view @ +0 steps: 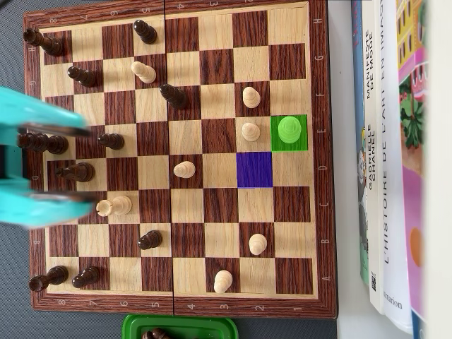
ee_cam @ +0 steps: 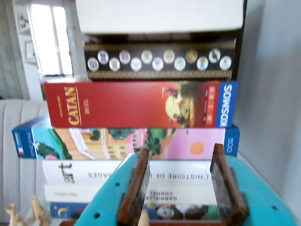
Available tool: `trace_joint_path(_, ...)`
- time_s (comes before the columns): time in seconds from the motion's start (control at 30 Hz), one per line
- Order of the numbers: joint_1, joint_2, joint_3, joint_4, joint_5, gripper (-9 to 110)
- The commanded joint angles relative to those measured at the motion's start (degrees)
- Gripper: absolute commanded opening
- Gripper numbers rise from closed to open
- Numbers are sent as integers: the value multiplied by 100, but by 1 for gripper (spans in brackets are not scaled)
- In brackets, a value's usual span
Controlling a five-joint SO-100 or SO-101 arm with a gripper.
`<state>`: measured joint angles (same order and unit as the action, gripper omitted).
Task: Play chess
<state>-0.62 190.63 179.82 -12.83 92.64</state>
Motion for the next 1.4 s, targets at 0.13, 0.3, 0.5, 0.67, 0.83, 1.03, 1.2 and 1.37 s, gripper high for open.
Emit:
trace_joint_path(0.13,-9,97,114,-1758,44,19)
trace_joint_path(0.3,-9,97,114,-2839,44,19)
trace_joint_path(0.5,0,97,114,-4017,35,19)
trace_joint_path(0.67,0,97,114,-4931,35,19)
trace_joint_path(0.83,0,97,114,-5897,35,19)
trace_joint_path(1.03,0,97,114,-6855,-18,19)
trace_joint_path(1.2,0,97,114,-7444,-26,19)
trace_joint_path(1.37,26,97,114,-8024,-26,19)
